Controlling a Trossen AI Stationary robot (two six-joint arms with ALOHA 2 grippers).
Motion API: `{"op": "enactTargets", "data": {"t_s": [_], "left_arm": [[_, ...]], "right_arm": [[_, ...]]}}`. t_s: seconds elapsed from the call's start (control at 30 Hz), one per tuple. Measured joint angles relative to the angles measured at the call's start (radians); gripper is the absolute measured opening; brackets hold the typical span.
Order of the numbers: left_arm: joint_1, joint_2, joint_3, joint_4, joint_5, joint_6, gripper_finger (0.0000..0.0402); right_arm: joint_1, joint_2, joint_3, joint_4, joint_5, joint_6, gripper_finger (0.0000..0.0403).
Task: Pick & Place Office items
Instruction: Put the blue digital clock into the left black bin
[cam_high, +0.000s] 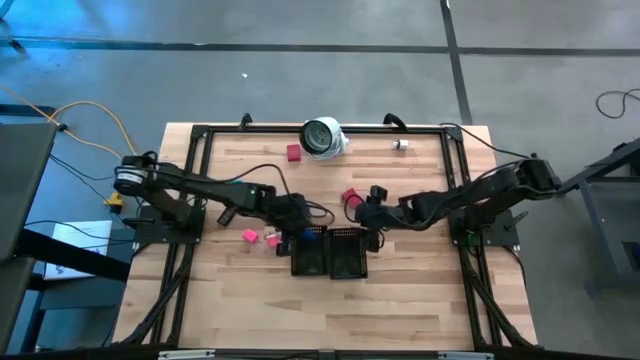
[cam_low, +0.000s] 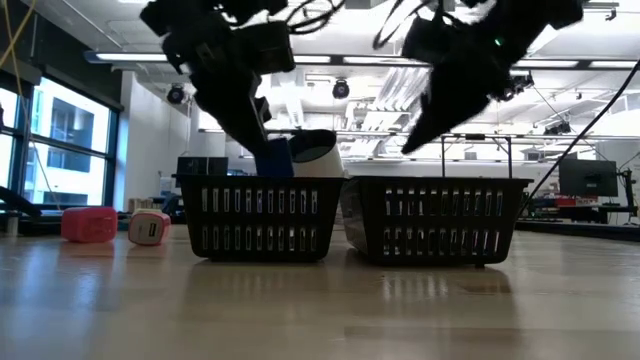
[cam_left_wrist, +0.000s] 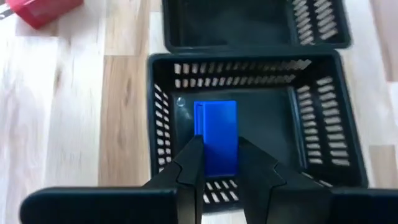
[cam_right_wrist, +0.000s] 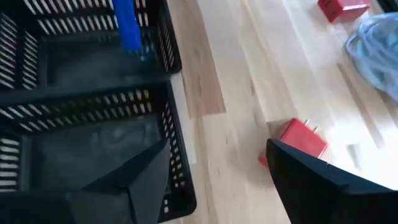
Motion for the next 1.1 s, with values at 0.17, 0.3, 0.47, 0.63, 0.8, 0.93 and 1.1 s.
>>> {"op": "enactTargets", "data": {"t_s": [0.17, 0.3, 0.47, 0.63, 0.8, 0.93, 1.1], "left_arm": [[0.0, 0.051, 0.047, -0.065, -0.001, -0.003, 0.0058], [0.005, 0.077, 0.064, -0.07, 0.0, 0.001, 0.0058], [0.02, 0.078, 0.065, -0.082, -0.002, -0.003, 0.0058], [0.033, 0.078, 0.066, -0.091, -0.001, -0.003, 0.0058], [0.045, 0.078, 0.066, -0.093, 0.039, -0.003, 0.0058], [0.049, 0.078, 0.066, -0.096, 0.043, -0.003, 0.0058], [0.052, 0.078, 0.066, -0.103, 0.06, 0.0, 0.0058]], "right_arm": [[0.007, -0.004, -0.041, 0.023, 0.05, 0.012, 0.0254], [0.015, -0.004, -0.051, 0.082, 0.049, -0.005, 0.0254], [0.013, -0.004, -0.056, 0.092, 0.05, -0.016, 0.0254], [0.014, -0.004, -0.056, 0.105, 0.047, -0.031, 0.0254], [0.014, -0.004, -0.055, 0.122, 0.046, -0.04, 0.0254], [0.014, -0.004, -0.055, 0.127, 0.032, -0.041, 0.0254], [0.014, -0.004, -0.055, 0.128, 0.032, -0.041, 0.0254]]}}
